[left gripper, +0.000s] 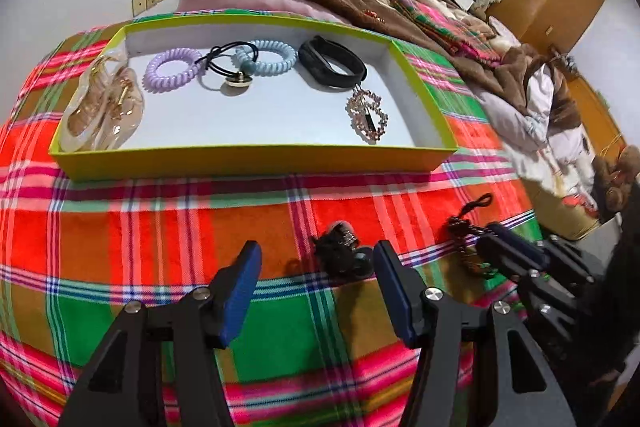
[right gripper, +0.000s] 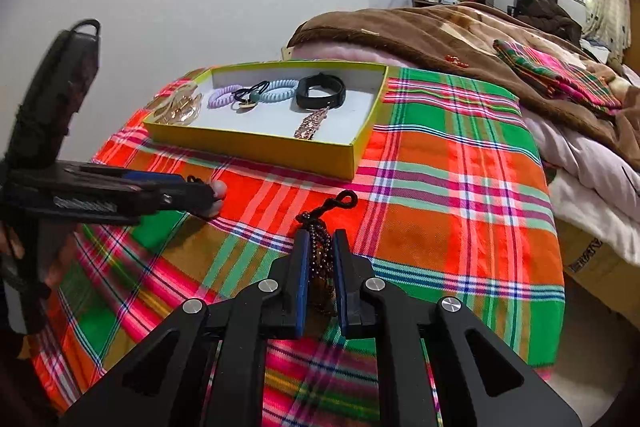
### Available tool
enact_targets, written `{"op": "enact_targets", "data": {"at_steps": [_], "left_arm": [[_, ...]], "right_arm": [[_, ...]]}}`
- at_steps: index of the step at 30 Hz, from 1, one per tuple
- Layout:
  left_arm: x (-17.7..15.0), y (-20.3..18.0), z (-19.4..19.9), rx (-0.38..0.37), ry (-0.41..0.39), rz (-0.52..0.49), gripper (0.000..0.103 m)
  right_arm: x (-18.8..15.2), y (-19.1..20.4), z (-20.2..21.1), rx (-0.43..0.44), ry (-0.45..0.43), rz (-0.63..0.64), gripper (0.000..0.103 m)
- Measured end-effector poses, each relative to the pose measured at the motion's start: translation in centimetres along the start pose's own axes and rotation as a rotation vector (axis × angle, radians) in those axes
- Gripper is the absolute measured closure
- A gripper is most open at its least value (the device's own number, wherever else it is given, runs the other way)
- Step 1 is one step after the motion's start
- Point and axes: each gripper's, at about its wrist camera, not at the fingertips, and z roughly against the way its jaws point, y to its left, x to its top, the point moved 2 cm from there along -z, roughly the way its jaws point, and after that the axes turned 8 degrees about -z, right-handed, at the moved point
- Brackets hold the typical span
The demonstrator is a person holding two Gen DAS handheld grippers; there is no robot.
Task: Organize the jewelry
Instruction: 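Close the left gripper on the black charm and lift it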
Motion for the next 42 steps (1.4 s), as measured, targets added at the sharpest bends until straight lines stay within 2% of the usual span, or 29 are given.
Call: {"op": "enact_targets", "data": {"at_steps": [4,7,12,16,18,29,35,42], "left_arm": [[0.0,-0.6,-0.2,0.030,0.000,-0.022,0.043],[0.0,-0.9,-0.2,0.025,0.000,-0.031,0.045],[0.2,-1.5,-0.4,0.018,-0.003,-0.041,0.068],[0.2,-1.3,-0.3,0.016,-0.010,-0.028,0.070],[0.2,-1.1,-0.3,0.004,-0.010,-0.018,0.075],[-0.2,1.2,0.7,-0.104,-0.044,0.089,0.077],[0.0,2.1,1.9,-0.094,-0.069,0.100,0.084],[0.0,2.2,2.2,-0.083,-0.070,0.094,0.086]], "right_arm": [[-0.1,-0.4,0.2,0.011,-0.010,-0.022,0.091],[0.0,-0.5,0.4,0.017,-0.015,-0.027,0.091],[-0.2,-0.2,0.4,0.020,-0.016,-0.017,0.091],[-0.2,-0.2,0.4,0.018,-0.018,-0.018,0.091],[-0.3,-0.2,0.4,0.018,-0.018,-0.018,0.091],[-0.3,-0.1,0.6,0.013,-0.027,-0.022,0.091],[-0.1,0.2,0.8,0.017,-0.036,-0.027,0.091],[0.2,0.7,1.2,0.015,-0.046,-0.026,0.091]]}}
